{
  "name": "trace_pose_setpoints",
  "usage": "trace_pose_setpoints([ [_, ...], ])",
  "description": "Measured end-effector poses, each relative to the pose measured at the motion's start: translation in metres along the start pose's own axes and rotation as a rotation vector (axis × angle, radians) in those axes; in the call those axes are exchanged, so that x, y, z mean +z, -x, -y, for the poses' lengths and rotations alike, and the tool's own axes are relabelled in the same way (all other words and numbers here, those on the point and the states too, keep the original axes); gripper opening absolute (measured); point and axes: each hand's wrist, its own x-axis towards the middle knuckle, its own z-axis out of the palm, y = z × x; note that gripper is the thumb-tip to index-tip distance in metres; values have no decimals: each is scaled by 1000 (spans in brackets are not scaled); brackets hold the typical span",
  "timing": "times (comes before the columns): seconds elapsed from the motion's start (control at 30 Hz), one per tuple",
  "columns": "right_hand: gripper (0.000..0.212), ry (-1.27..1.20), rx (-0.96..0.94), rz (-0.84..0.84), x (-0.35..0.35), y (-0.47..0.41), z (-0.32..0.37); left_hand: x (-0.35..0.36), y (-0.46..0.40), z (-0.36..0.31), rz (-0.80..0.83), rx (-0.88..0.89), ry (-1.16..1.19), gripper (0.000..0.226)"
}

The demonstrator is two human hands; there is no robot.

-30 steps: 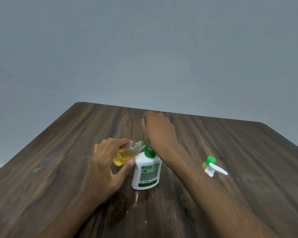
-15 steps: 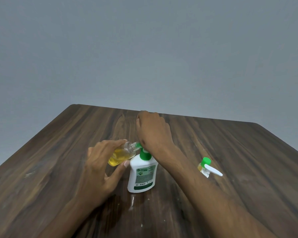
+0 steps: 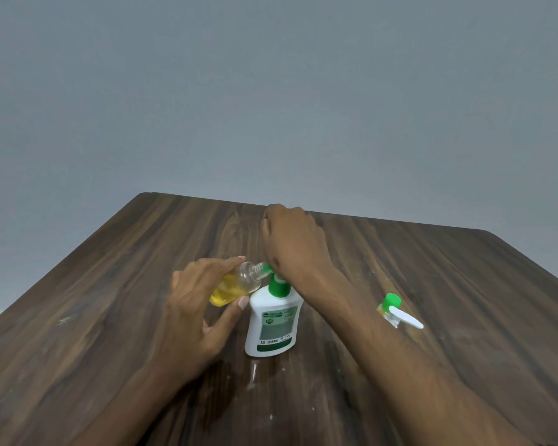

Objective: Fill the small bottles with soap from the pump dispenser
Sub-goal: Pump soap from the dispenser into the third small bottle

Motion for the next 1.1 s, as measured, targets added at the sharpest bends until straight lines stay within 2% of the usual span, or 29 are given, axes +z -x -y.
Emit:
trace_pose_setpoints([
  [0.2, 16, -2, 6, -11, 4, -2, 0, -2, -1, -1, -15, 9, -15, 44],
  [0.43, 14, 19, 11, -36, 7, -1, 0, -2, 0, 0, -36, -51, 8, 62],
  [0.7, 18, 10, 27, -21, 11, -2, -1, -1, 2, -2, -86, -12, 2, 44],
  [1.1, 14, -4, 13, -40, 8, -5, -1, -1, 2, 1, -92, 23, -3, 40],
])
